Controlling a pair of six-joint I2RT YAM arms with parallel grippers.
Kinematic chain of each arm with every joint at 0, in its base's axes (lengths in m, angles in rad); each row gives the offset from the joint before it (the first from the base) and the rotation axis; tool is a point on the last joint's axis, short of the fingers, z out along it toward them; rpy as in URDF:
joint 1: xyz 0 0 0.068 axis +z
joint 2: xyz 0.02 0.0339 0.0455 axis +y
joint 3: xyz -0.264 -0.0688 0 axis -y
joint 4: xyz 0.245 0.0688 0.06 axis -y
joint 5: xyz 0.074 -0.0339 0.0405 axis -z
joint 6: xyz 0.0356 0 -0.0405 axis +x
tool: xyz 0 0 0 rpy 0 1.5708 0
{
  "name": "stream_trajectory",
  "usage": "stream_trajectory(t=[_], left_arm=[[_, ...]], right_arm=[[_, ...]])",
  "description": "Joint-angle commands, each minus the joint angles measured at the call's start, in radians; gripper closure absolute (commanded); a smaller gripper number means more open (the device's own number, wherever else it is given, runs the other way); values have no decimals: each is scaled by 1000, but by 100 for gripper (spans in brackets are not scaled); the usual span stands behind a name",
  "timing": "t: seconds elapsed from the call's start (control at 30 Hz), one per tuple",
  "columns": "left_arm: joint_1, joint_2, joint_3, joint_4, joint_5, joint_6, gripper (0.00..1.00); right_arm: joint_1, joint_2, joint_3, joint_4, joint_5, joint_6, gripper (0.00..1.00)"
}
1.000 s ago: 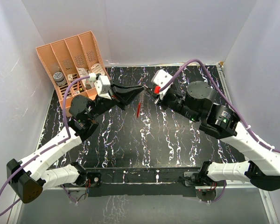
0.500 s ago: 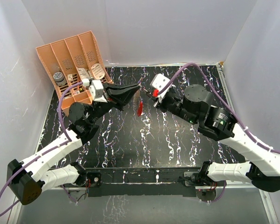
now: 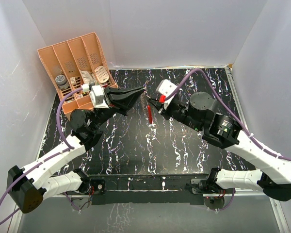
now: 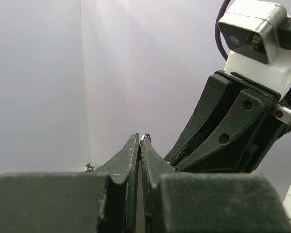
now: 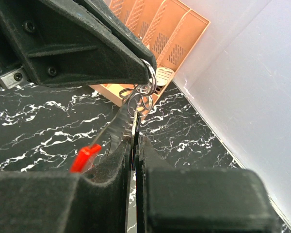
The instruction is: Remove the keys from the keyring
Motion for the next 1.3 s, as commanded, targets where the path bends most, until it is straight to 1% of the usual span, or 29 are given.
stream_trajectory(t=[0.0,0.33,0.57,0.7,0.9,1.27], left_arm=[[3,-35,-10,146,-39,9,100],[4,-56,-49,191,-82,63,100],[3,-72,-87,226,-150,92,100],[3,-80,-92,210,-204,144,100],[3,-102,-108,212,-326,236,100],[3,-91,-118,227,-460,319,100]], right_arm=[[1,5,-3,51,-69,34,100],[1,38,12,75,-269,99,100],[1,59,13,89,-343,146,100],[1,61,16,92,-370,167,100],[1,40,10,93,-387,189,100],[1,37,22,71,-410,206,100]])
